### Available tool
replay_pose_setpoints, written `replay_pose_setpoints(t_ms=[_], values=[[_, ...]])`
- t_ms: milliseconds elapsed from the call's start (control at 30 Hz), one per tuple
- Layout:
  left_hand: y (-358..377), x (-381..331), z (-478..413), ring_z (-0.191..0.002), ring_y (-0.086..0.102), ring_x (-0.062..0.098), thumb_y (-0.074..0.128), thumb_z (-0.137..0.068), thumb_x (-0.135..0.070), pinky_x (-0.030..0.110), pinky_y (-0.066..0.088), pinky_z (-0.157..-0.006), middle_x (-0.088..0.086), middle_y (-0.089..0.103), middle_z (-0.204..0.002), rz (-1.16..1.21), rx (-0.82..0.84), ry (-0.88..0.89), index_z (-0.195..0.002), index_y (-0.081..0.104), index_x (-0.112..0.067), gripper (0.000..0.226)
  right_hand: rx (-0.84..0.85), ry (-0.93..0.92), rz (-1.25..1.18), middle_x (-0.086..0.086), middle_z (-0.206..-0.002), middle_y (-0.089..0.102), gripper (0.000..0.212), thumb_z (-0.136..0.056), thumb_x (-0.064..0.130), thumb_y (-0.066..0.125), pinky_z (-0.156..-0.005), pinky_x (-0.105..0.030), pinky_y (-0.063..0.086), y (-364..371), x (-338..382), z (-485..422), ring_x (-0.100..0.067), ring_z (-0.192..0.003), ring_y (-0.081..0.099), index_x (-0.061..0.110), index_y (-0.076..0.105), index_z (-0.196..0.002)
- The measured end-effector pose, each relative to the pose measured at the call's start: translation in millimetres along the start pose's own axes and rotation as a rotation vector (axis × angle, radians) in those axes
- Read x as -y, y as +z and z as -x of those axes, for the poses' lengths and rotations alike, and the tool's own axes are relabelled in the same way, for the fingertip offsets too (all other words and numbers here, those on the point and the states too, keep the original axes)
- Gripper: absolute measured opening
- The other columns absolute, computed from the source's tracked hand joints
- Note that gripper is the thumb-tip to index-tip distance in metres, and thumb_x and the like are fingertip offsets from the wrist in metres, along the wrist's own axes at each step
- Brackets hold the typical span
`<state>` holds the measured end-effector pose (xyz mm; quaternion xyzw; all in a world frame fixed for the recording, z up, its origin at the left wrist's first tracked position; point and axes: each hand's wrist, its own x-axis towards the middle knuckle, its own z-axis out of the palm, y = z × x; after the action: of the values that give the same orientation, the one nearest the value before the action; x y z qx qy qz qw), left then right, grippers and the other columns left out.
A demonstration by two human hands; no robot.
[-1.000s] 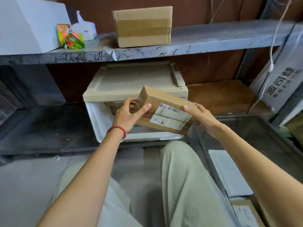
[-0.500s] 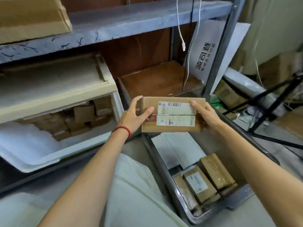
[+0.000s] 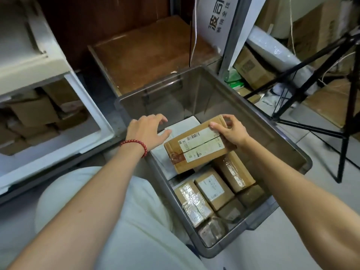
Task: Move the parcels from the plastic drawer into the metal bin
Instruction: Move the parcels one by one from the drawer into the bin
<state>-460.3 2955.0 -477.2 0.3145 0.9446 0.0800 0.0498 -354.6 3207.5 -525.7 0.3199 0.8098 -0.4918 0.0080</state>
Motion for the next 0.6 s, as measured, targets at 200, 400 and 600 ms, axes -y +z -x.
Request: replay_pose_setpoints(t_ms=[200,400,600], values=[[12.2,3.6,-19.2,-0.108,0.060,0.020,0.045,-0.091,-0.056,0.039,0.045,-0.088,-0.007,0.065,-0.116,-0.080,-0.032,0.015,-0.125,0.053,-0.029,0.044,0.068,0.053,0.097,-0.007,-0.139,0.050,0.075,-0.080,0.055,0.068,-0.098,-0.034,0.044,24.0,-19.9,-26.9,-0.024,-0.123,0.050,0.021,0.040,-0.140],[22.8,8.5,-30.7,-0.107,0.060,0.021,0.044,-0.092,-0.055,0.038,0.039,-0.090,-0.007,0.065,-0.115,-0.110,-0.057,0.028,-0.124,0.052,-0.029,0.042,0.196,0.105,0.188,-0.008,-0.139,0.051,0.080,-0.078,0.057,0.067,-0.107,-0.041,0.040,47.9,-30.6,-53.8,-0.028,-0.127,0.049,0.020,0.041,-0.143],[35.4,26.8,-27.2,-0.103,0.060,0.016,0.046,-0.092,-0.053,0.038,0.033,-0.096,-0.013,0.066,-0.109,-0.013,-0.041,-0.087,-0.122,0.054,-0.031,0.038,0.295,0.213,0.246,-0.009,-0.139,0.051,0.072,-0.085,0.058,0.059,-0.106,-0.041,0.040,86.3,-52.2,-64.3,-0.030,-0.124,0.051,0.020,0.040,-0.142]])
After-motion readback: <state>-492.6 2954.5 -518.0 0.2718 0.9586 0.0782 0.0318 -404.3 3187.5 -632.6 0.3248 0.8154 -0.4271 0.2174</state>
